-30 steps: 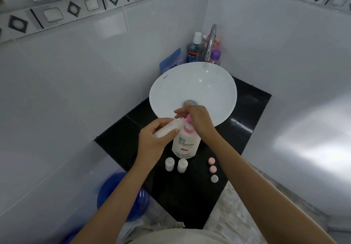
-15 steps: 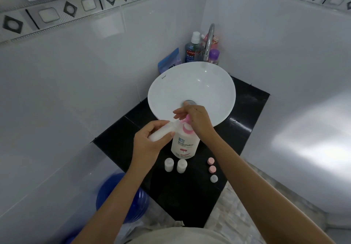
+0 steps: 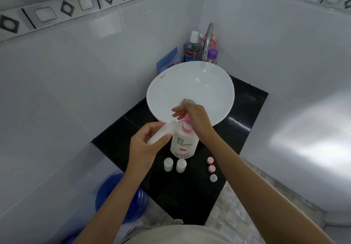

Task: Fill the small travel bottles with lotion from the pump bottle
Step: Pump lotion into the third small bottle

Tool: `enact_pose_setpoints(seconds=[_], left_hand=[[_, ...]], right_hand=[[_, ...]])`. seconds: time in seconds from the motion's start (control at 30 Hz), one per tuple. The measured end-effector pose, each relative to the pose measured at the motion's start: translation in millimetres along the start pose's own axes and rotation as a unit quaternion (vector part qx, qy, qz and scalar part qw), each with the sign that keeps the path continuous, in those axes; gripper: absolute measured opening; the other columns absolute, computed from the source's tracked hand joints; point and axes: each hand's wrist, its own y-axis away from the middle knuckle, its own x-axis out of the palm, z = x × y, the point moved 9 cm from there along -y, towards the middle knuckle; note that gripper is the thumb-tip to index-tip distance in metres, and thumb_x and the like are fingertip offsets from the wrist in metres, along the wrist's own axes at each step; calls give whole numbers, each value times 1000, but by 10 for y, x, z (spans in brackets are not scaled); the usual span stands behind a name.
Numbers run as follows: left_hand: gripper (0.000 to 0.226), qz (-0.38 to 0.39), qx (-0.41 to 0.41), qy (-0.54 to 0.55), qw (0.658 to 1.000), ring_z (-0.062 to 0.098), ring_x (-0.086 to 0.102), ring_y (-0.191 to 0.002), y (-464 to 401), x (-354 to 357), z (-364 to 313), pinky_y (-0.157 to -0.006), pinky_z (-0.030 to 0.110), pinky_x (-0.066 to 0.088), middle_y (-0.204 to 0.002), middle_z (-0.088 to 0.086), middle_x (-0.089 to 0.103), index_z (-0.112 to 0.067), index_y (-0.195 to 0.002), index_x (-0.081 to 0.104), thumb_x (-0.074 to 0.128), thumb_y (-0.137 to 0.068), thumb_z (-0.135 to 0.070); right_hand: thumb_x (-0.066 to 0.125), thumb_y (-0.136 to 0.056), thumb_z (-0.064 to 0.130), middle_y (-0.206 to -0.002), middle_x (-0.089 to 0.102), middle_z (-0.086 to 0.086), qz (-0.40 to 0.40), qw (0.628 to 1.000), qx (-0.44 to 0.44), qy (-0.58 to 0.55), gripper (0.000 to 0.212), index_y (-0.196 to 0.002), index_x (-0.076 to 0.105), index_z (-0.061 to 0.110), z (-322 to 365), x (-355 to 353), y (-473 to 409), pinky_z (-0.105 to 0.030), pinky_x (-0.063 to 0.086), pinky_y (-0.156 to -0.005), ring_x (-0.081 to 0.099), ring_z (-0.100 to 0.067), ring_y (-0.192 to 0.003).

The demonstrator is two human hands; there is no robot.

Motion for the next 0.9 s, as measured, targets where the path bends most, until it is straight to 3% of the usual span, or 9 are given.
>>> enact_pose_setpoints(seconds=[0.17,0.33,0.53,0.63,0.7,0.9], left_hand=[[32,8,-12,5,1000,-9,62,-90,21,2,53,-70,7,49,-95,-16,65,-16,-105,64,71,-78,-1],[32,12,-22,5,1000,-7,63,-89,41,0,97,-70,9,51,-90,-21,68,-23,-100,64,71,-78,-2],[31,14,-29,-5,999,-9,62,-90,81,-14,139,-68,8,51,-96,-17,66,-22,-103,64,71,-78,-5],[31,16,-35,-9,999,-8,62,-91,100,-19,168,-70,9,52,-97,-17,66,-22,-104,64,72,-78,-6],[31,19,-37,-11,999,-8,62,-91,109,-21,195,-70,10,52,-96,-18,67,-24,-103,65,72,-78,-7],[31,31,-55,-6,998,-2,64,-92,176,18,327,-73,13,53,-100,-11,68,-19,-106,65,72,-78,-7]], right_hand=[[30,-100,37,-91,67,-15,3,997,41,-66,56,-103,68,-4,37,18,20,-35,49,-82,60,-17,-70],[30,-100,40,-95,65,-16,4,993,45,-107,57,-108,65,-4,57,4,55,-23,52,-63,59,-22,-78],[37,-98,42,-90,68,-12,-25,992,35,-115,48,-95,69,7,-10,-73,24,-37,53,-83,63,-22,-80],[37,-97,42,-87,70,-2,-53,996,12,-67,42,-87,70,19,-16,-181,66,-28,47,-81,65,-11,-82],[35,-99,39,-89,70,2,-68,997,-12,-41,42,-92,69,16,-13,-277,146,-23,44,-77,63,-1,-79],[36,-98,39,-93,72,-6,-145,988,-28,-34,43,-98,70,12,-306,-705,484,-21,48,-73,65,-17,-84]])
